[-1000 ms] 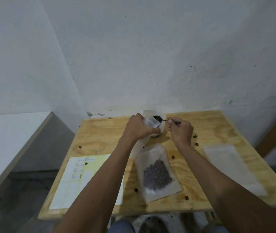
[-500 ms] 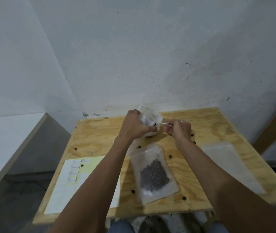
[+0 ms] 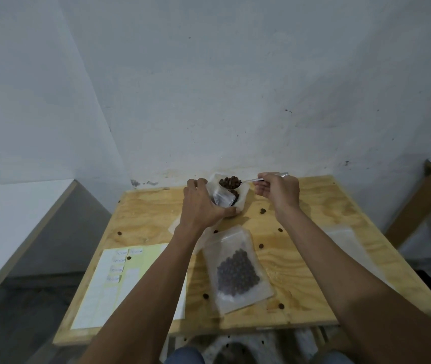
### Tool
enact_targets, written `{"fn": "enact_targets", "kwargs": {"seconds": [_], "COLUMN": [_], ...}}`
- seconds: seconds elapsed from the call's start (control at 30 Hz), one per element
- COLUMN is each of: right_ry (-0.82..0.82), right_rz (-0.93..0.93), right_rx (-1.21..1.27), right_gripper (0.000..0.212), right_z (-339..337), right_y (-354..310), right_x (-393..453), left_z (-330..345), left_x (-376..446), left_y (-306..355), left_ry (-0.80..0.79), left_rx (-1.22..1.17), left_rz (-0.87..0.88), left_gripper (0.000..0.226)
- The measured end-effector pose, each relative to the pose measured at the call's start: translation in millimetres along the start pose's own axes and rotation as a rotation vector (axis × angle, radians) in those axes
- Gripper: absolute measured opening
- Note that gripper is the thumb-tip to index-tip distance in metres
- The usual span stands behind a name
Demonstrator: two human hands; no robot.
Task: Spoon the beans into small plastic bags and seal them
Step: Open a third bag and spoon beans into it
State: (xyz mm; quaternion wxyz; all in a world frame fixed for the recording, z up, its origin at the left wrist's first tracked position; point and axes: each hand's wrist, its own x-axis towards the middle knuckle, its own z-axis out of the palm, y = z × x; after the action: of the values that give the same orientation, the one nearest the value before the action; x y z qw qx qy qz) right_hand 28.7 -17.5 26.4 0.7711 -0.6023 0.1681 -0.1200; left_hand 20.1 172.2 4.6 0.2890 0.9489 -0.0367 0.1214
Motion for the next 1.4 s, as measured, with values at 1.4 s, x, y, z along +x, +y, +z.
{"fn": "enact_targets", "kwargs": {"seconds": [1.4], "right_ry": [0.070], "right_rz": [0.034], "right_rx": [0.014], "right_gripper": [0.012], "right_z": [4], "right_y": [-2], "right_x": [0], "left_z": [8], "left_x": [0], "left_y": [-10], "left_ry": [0.023], "left_rx": [-0.037], "left_rz": [-0.032], "left_gripper": [0.108]}}
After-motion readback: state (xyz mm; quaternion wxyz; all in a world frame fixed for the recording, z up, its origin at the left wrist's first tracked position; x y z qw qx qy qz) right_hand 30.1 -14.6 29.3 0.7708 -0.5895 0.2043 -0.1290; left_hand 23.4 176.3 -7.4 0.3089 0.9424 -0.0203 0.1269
